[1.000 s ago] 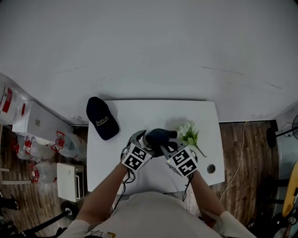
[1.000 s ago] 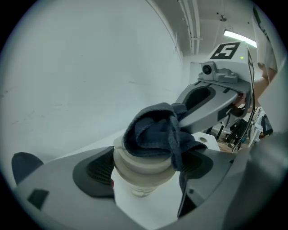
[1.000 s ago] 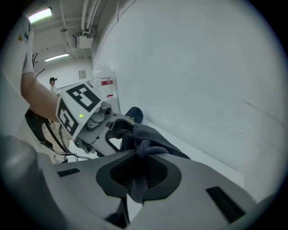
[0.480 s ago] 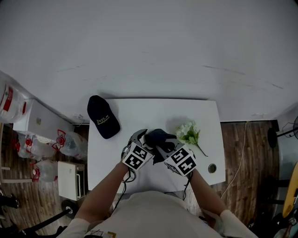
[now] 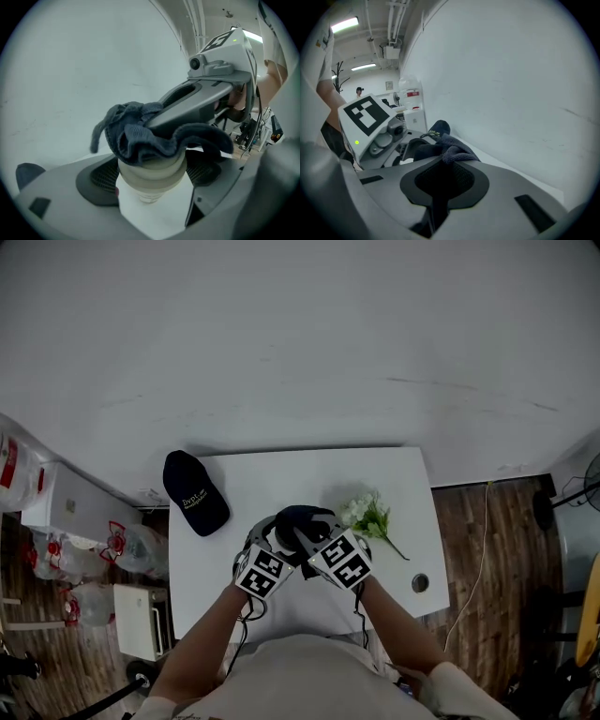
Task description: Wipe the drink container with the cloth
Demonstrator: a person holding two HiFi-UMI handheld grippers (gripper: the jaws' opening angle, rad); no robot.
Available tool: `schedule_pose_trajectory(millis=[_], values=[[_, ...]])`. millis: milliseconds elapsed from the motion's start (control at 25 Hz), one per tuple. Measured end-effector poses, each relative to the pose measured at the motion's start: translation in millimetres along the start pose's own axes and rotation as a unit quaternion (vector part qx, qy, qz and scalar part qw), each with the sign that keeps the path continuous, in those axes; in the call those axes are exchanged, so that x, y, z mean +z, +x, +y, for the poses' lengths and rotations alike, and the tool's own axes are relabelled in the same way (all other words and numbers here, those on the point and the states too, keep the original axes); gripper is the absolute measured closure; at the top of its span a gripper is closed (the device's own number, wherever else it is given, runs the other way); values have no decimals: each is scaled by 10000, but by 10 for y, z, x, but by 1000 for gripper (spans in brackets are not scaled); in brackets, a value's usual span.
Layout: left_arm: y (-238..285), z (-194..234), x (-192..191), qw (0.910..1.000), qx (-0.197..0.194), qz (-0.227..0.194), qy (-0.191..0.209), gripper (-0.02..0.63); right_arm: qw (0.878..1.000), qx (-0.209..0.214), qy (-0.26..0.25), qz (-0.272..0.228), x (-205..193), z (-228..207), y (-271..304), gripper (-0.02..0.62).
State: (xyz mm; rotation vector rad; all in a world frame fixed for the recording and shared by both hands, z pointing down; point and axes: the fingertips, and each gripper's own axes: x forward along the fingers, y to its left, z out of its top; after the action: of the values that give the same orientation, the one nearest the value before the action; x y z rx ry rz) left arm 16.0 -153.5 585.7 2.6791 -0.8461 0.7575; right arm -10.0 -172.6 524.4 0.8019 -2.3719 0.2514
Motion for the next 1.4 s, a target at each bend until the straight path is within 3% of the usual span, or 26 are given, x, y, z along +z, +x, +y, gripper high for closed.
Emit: schedule_pose_trajectory(millis=[120,200,320,480,600,800,1040,1400], values=[[31,-36,23,10000,9,-5,69,169,9977,-670,-87,-20,-24,-367,-59,552],[27,-42,14,10000,9,2,95,169,9971,-738,61,174,-147,-482,-48,552],[14,-38,2,10000,21,-6,80,169,9973,-610,192,364,-365,-490,-24,552],[14,-7,2,10000,69,-21,9,169,9949,-457,867,236,-567,-482,-32,552],[22,16,-1,9999,84,-28,-67,169,9929,-347,1097,309,-702,-414,-37,552],[31,34,3,9999,67,-14,-126,169,9919,56,1218,363,-809,-236,-57,552],[26,40,-8,9999,58,10,-133,169,9923,-29,1238,51,-691,-260,-152,552],[-20,57,95,9999,34,82,-78,169,9888,78,1475,226,-882,-218,78,552]])
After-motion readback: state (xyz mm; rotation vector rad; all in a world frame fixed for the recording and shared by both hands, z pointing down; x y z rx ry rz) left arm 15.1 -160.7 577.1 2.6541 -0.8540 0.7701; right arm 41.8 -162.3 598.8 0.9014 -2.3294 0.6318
